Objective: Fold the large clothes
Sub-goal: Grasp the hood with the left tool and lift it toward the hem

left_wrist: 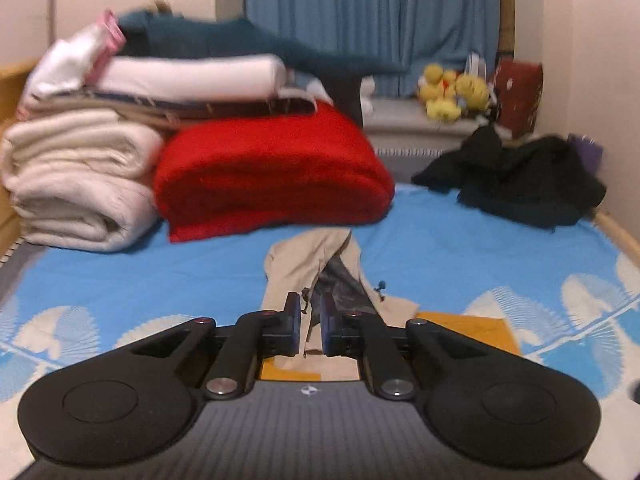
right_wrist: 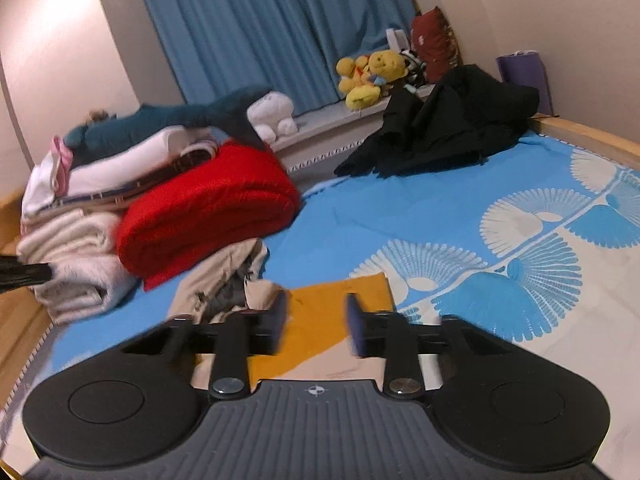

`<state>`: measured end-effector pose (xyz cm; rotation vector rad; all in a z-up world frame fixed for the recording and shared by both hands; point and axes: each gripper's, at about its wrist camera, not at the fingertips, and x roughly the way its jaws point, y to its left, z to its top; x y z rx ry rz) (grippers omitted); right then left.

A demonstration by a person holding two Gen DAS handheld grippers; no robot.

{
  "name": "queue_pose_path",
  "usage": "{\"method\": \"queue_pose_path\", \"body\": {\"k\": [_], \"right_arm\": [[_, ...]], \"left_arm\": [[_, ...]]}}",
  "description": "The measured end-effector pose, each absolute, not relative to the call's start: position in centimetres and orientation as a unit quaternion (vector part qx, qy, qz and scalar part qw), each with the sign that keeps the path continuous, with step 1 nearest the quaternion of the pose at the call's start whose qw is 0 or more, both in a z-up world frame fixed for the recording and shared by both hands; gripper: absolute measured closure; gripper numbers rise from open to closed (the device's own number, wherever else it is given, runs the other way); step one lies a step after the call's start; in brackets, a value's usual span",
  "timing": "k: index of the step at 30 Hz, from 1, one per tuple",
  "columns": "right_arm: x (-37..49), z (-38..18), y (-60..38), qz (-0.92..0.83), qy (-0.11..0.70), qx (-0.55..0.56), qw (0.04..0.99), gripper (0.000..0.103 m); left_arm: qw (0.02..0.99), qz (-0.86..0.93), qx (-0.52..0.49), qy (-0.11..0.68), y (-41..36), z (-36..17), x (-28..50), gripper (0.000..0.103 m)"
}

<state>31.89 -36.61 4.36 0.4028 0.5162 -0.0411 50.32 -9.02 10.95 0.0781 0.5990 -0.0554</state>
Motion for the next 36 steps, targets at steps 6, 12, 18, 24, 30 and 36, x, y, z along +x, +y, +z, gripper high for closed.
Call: {"method": "queue_pose_path", "body": {"k": [6, 12, 18, 24, 30, 36], "right_arm": [[34.2, 3.3, -36.3, -0.030, 0.273, 0.170, 0.947, 0.092], [36.6, 0.9, -37.1, -0.059, 0.323, 0.164, 0.930, 0.092], [38.0, -1.8, -37.4, -0.083, 0.375, 0.161, 0.909, 0.091], [38.6, -2.9, -36.7, -0.074, 0.396, 0.155, 0.902, 0.091], [39.0, -3.1, -36.3, -0.070, 0.405, 0.162, 0.897, 0.091], [38.8, -1.8, -37.2, -0.080, 0.383, 0.182, 0.902, 0.091]], "left_arm": [[0.940, -0.016, 0.013, 0.341, -5.6, 3.9, 62.8, 0.092], [0.935, -0.001, 0.012, 0.354, -5.4, -0.5, 72.5, 0.090], [0.935, 0.030, 0.031, 0.352, -7.6, -3.4, 79.8, 0.012], [0.922, 0.043, 0.117, 0.366, -11.0, -7.0, 84.0, 0.010], [0.901, 0.019, 0.200, 0.384, -12.1, -7.5, 83.7, 0.102], [0.941, -0.126, 0.189, 0.251, -9.8, 1.7, 69.5, 0.103]]}}
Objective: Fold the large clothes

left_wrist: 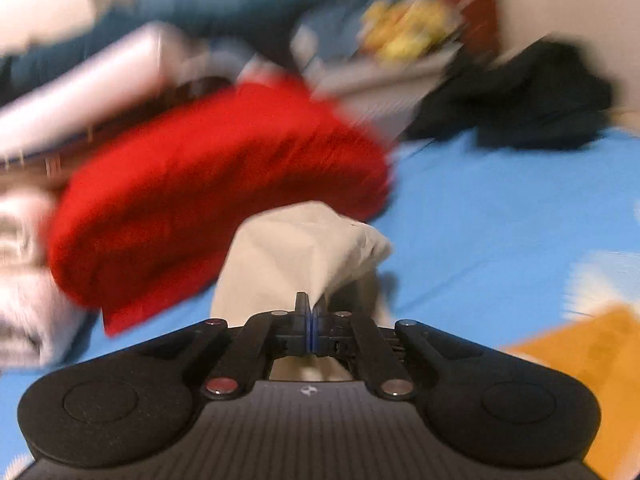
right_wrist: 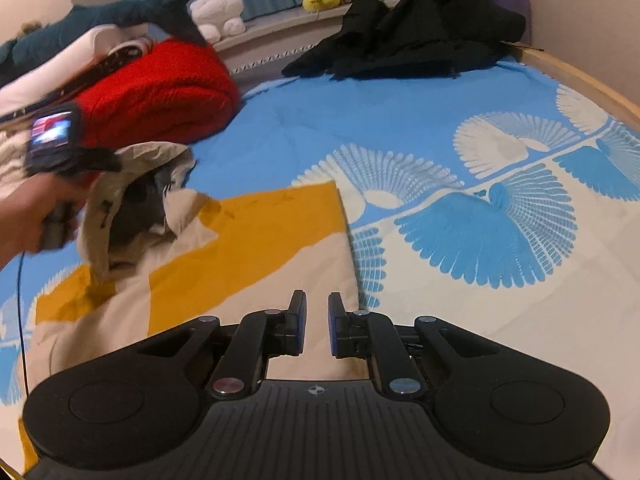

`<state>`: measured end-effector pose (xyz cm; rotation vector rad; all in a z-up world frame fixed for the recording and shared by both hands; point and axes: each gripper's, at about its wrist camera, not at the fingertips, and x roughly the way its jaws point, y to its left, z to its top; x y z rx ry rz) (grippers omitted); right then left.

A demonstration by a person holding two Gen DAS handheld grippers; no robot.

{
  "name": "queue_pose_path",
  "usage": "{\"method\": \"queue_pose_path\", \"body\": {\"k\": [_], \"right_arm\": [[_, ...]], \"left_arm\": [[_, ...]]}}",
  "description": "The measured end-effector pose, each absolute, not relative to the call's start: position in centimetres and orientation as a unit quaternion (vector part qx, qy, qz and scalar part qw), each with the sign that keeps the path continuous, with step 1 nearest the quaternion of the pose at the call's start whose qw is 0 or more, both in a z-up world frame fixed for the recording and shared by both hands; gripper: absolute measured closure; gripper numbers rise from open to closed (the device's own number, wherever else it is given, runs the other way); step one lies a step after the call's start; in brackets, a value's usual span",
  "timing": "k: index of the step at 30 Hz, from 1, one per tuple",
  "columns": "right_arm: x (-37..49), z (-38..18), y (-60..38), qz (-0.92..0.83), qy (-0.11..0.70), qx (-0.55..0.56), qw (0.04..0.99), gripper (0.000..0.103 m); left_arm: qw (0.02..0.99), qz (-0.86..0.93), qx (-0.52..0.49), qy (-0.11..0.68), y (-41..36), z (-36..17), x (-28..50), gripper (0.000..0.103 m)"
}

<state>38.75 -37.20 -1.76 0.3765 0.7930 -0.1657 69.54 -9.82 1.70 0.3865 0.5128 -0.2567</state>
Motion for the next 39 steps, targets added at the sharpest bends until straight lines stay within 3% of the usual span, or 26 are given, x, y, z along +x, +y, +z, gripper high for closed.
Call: {"method": "queue_pose_path", "body": {"k": [3, 7, 8, 10, 15, 17, 19, 21, 22, 23, 29, 30, 32, 33, 35, 38, 39], "right_arm": [[38.2, -0.9, -37.5, -0.076, 0.366, 0.199, 0.906, 0.091], [37.2, 0.6, -37.9, -0.064, 0.324, 0.223, 0.917, 0.090], [37.0, 1.0, -37.9, -0.061, 0.313, 0.230, 0.919, 0.088], [36.8, 1.5, -38.0, -0.059, 0.299, 0.239, 0.922, 0.074], [37.1, 1.3, -36.8, -0.030, 0.296, 0.257, 0.919, 0.070], [37.4, 0.8, -36.0, -0.014, 0.305, 0.270, 0.913, 0.070], [37.9, 0.0, -35.2, 0.006, 0.322, 0.286, 0.903, 0.069], [38.4, -1.0, -34.1, 0.028, 0.342, 0.293, 0.893, 0.067], [38.6, -1.5, -33.5, 0.035, 0.353, 0.294, 0.888, 0.067], [38.7, -1.9, -33.0, 0.040, 0.361, 0.293, 0.885, 0.067], [40.4, -5.3, -29.0, 0.080, 0.435, 0.307, 0.842, 0.060], [40.7, -6.1, -28.3, 0.085, 0.450, 0.312, 0.832, 0.060], [41.2, -7.6, -27.0, 0.089, 0.476, 0.323, 0.813, 0.060], [41.3, -8.3, -26.4, 0.089, 0.488, 0.327, 0.804, 0.060], [41.5, -9.3, -25.4, 0.087, 0.505, 0.323, 0.796, 0.060], [41.6, -10.1, -24.2, 0.080, 0.520, 0.309, 0.792, 0.060], [41.5, -9.8, -24.1, 0.076, 0.513, 0.310, 0.797, 0.069]], "left_arm": [[0.931, -0.215, 0.196, 0.221, -6.8, 3.9, 58.5, 0.103], [0.891, -0.253, 0.216, 0.310, -2.5, -0.1, 45.8, 0.096], [0.886, -0.239, 0.215, 0.335, -1.6, -1.0, 43.5, 0.095], [0.899, -0.171, 0.159, 0.369, 0.6, -1.1, 40.1, 0.091], [0.926, -0.088, -0.095, 0.356, 5.2, 0.5, 38.6, 0.079], [0.925, -0.084, -0.141, 0.342, 5.7, -0.5, 39.5, 0.064], [0.913, -0.055, -0.163, 0.369, 5.4, -1.4, 41.4, 0.064], [0.897, -0.079, -0.216, 0.378, 6.2, -2.3, 42.6, 0.050], [0.889, -0.087, -0.232, 0.386, 6.3, -2.8, 43.3, 0.036], [0.884, -0.089, -0.241, 0.392, 6.7, -3.2, 44.0, 0.033], [0.870, -0.071, -0.275, 0.404, 7.3, -5.9, 46.1, 0.035], [0.868, -0.065, -0.279, 0.406, 7.6, -6.6, 46.2, 0.042], [0.856, -0.052, -0.295, 0.422, 7.6, -8.4, 47.3, 0.089], [0.847, -0.048, -0.314, 0.426, 8.0, -8.9, 47.3, 0.096], [0.843, -0.050, -0.330, 0.422, 8.2, -9.0, 47.3, 0.102], [0.837, -0.114, -0.360, 0.395, 7.3, -7.3, 47.3, 0.102], [0.834, -0.138, -0.371, 0.386, 7.2, -6.7, 47.3, 0.102]]}}
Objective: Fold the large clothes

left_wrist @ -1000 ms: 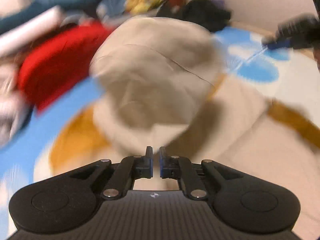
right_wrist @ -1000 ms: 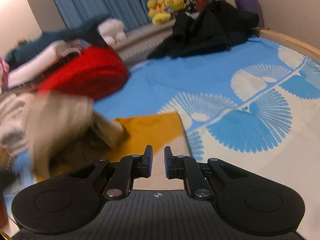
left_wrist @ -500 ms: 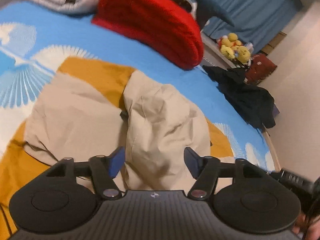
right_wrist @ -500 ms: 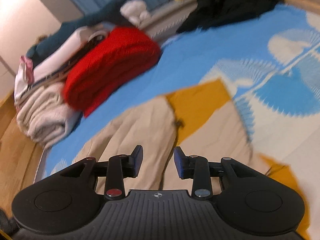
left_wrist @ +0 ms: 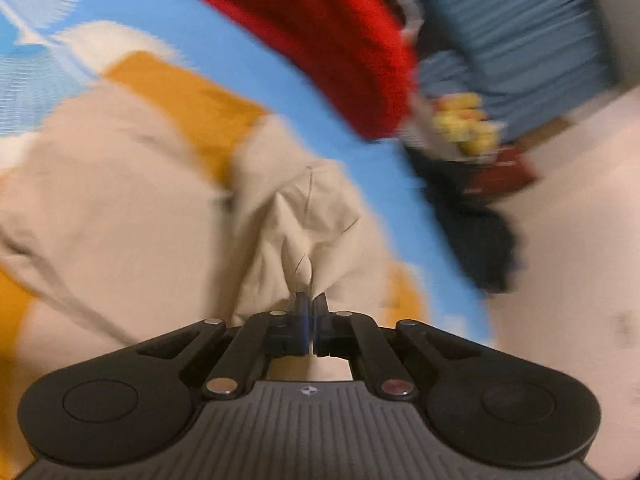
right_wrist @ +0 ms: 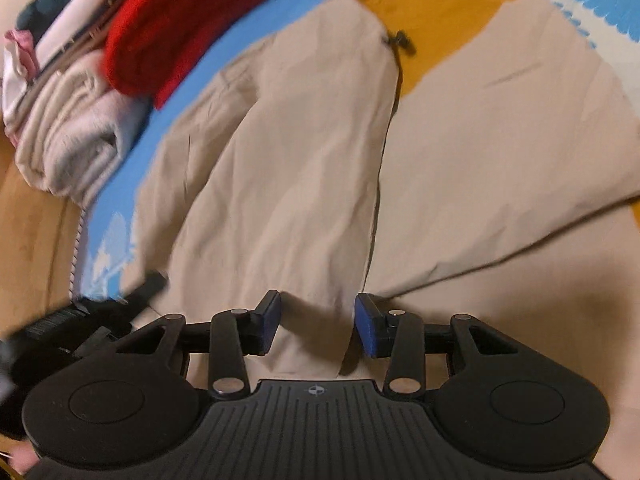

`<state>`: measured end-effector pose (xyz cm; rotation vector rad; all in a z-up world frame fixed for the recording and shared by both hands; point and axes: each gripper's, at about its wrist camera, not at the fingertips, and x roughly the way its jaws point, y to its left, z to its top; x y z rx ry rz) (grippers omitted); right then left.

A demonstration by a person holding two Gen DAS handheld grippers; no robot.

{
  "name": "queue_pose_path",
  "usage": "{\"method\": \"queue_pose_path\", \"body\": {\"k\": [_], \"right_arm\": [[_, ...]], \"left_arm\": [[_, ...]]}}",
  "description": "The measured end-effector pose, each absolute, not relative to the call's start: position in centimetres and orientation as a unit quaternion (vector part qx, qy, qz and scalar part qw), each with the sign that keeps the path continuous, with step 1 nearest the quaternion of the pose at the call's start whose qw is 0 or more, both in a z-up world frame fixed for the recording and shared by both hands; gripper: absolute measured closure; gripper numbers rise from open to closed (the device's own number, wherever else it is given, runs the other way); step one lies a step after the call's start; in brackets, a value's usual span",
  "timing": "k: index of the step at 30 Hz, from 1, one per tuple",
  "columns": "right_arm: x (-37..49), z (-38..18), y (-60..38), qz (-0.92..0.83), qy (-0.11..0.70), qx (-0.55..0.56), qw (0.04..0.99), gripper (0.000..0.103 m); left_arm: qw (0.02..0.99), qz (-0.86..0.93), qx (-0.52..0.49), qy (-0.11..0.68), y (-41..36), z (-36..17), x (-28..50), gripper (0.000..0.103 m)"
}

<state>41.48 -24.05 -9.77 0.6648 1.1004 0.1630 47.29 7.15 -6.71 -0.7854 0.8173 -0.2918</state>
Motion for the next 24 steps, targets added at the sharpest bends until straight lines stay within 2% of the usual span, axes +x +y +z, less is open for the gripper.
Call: {"method": "queue_pose_path", "body": {"k": [1, 2, 3, 6, 8, 10, 12, 14, 15, 16, 17, 21, 22, 23, 24], "right_arm": [[41.3, -9.2, -24.1, 0.076, 0.500, 0.314, 0.804, 0.092], [41.1, -8.6, -24.3, 0.076, 0.482, 0.325, 0.810, 0.099], [40.7, -7.5, -24.6, 0.081, 0.457, 0.339, 0.818, 0.099], [40.1, -5.9, -24.8, 0.088, 0.416, 0.347, 0.836, 0.100], [40.3, -7.9, -24.2, 0.066, 0.475, 0.331, 0.812, 0.100], [40.3, -10.6, -23.4, 0.028, 0.540, 0.301, 0.786, 0.099], [39.9, -11.0, -22.9, 0.019, 0.544, 0.293, 0.786, 0.098], [40.0, -9.8, -22.5, 0.021, 0.536, 0.275, 0.798, 0.096], [39.8, -9.5, -22.6, 0.019, 0.530, 0.269, 0.804, 0.089], [39.7, -9.0, -22.8, 0.011, 0.525, 0.266, 0.808, 0.079], [39.6, -8.5, -22.9, 0.003, 0.518, 0.265, 0.813, 0.075], [38.9, -6.0, -23.3, -0.007, 0.447, 0.259, 0.856, 0.074], [38.7, -5.3, -23.6, -0.005, 0.423, 0.266, 0.866, 0.074], [38.5, -4.8, -23.8, 0.001, 0.398, 0.275, 0.875, 0.074], [38.3, -4.3, -23.9, 0.010, 0.381, 0.277, 0.882, 0.074]], "left_arm": [[0.836, -0.148, -0.369, 0.378, 7.0, -6.3, 47.4, 0.102], [0.843, -0.148, -0.356, 0.375, 6.9, -6.1, 47.4, 0.102], [0.853, -0.133, -0.332, 0.381, 6.9, -6.3, 47.5, 0.102], [0.849, -0.055, -0.239, 0.468, 6.6, -9.7, 48.4, 0.101], [0.828, -0.045, -0.223, 0.512, 6.1, -12.0, 48.6, 0.099], [0.824, -0.038, -0.217, 0.521, 5.5, -12.3, 48.7, 0.099], [0.837, -0.039, -0.204, 0.507, 5.2, -11.3, 48.8, 0.091], [0.851, -0.045, -0.202, 0.483, 5.1, -10.2, 48.7, 0.068], [0.861, -0.046, -0.203, 0.464, 5.2, -9.4, 48.5, 0.065], [0.873, -0.047, -0.200, 0.441, 5.1, -8.6, 48.3, 0.065], [0.883, -0.051, -0.198, 0.423, 5.0, -8.0, 48.1, 0.065], [0.904, -0.090, -0.212, 0.361, 4.9, -6.8, 46.9, 0.065], [0.902, -0.101, -0.223, 0.357, 4.9, -6.9, 46.9, 0.069], [0.898, -0.109, -0.230, 0.358, 4.7, -7.2, 46.9, 0.081], [0.894, -0.110, -0.232, 0.366, 4.5, -7.5, 47.1, 0.086]]}}
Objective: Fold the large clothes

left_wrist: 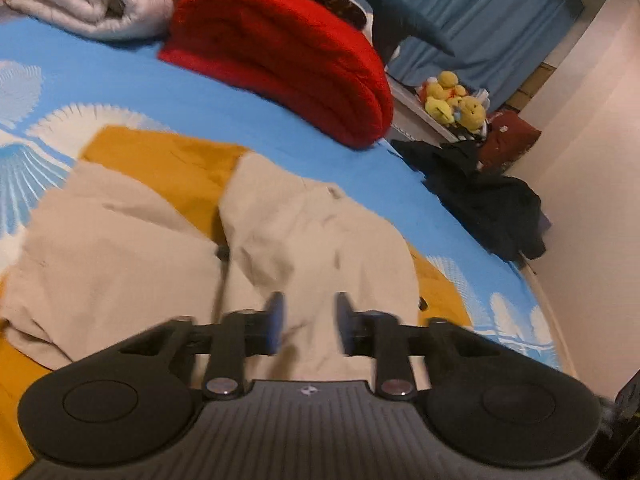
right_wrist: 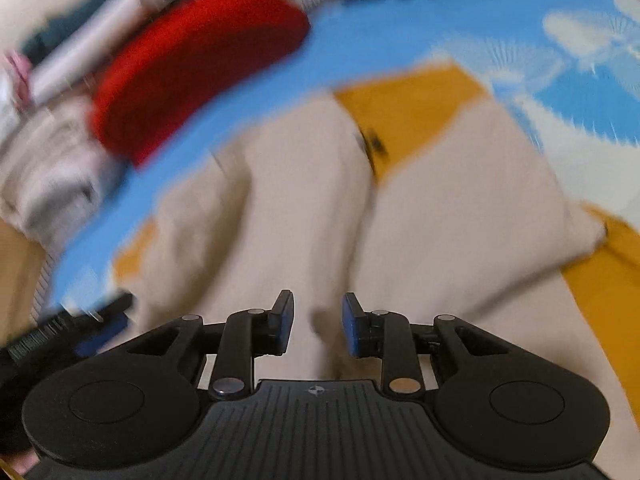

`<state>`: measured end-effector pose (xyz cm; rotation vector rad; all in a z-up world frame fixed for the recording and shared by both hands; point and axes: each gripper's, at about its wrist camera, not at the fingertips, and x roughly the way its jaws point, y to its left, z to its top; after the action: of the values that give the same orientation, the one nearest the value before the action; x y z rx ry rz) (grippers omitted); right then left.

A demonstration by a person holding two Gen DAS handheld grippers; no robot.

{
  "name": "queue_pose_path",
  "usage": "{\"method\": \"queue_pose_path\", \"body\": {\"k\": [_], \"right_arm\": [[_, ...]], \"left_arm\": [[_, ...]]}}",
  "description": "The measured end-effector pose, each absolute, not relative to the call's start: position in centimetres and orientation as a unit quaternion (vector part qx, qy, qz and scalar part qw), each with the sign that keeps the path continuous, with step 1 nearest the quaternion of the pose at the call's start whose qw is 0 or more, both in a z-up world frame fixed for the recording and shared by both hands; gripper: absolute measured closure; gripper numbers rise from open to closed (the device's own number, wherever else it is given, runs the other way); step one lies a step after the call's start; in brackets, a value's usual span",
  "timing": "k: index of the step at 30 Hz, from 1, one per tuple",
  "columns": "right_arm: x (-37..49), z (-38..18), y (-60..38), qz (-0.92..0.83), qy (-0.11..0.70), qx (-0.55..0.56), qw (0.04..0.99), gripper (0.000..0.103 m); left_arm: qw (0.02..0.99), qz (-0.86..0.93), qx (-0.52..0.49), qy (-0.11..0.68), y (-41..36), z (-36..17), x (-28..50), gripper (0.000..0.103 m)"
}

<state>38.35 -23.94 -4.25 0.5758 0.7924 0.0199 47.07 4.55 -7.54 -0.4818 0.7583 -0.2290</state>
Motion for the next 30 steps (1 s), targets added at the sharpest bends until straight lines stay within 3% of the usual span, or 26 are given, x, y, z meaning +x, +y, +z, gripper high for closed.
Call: {"method": "queue_pose_path", "body": {"k": [1, 3, 5, 8, 13, 16, 18, 21, 23, 25, 30], "right_arm": [[38.3, -4.1, -24.0, 0.019, 0.368, 0.281, 0.886, 0.074], [38.4, -4.7, -24.2, 0.054, 0.361, 0.303, 0.880, 0.074], [39.5, -6.8, -23.9, 0.079, 0.403, 0.326, 0.851, 0.073], [40.4, -10.2, -22.9, 0.042, 0.495, 0.292, 0.818, 0.074], [39.7, -8.4, -22.7, 0.027, 0.478, 0.262, 0.838, 0.073], [39.1, -7.3, -22.8, 0.053, 0.454, 0.264, 0.849, 0.070], [39.5, -8.5, -22.6, 0.055, 0.490, 0.246, 0.834, 0.068], [39.2, -9.8, -23.6, 0.011, 0.530, 0.252, 0.809, 0.068], [38.8, -8.0, -24.1, 0.007, 0.506, 0.256, 0.824, 0.067], [37.8, -4.6, -24.4, 0.018, 0.446, 0.229, 0.865, 0.067], [34.1, 3.8, -25.3, 0.040, 0.302, 0.162, 0.939, 0.067]], "left_arm": [[0.890, -0.103, -0.229, 0.381, 4.4, -8.2, 47.4, 0.094], [0.872, -0.052, -0.194, 0.447, 4.1, -10.5, 48.3, 0.097], [0.847, -0.002, -0.185, 0.498, 4.8, -12.5, 48.8, 0.101], [0.852, -0.001, -0.198, 0.485, 4.7, -11.3, 48.4, 0.100], [0.889, -0.056, -0.174, 0.421, 3.1, -7.7, 47.8, 0.096], [0.859, -0.047, -0.173, 0.480, 3.1, -10.3, 47.5, 0.092], [0.827, -0.022, -0.171, 0.535, 3.7, -12.0, 47.7, 0.093], [0.840, -0.024, -0.178, 0.512, 3.9, -9.5, 46.8, 0.091], [0.868, -0.041, -0.155, 0.469, 3.7, -6.2, 45.7, 0.077], [0.895, -0.051, -0.130, 0.423, 3.5, -3.3, 44.1, 0.071], [0.936, -0.073, -0.088, 0.332, 4.1, 2.7, 39.4, 0.071]]}}
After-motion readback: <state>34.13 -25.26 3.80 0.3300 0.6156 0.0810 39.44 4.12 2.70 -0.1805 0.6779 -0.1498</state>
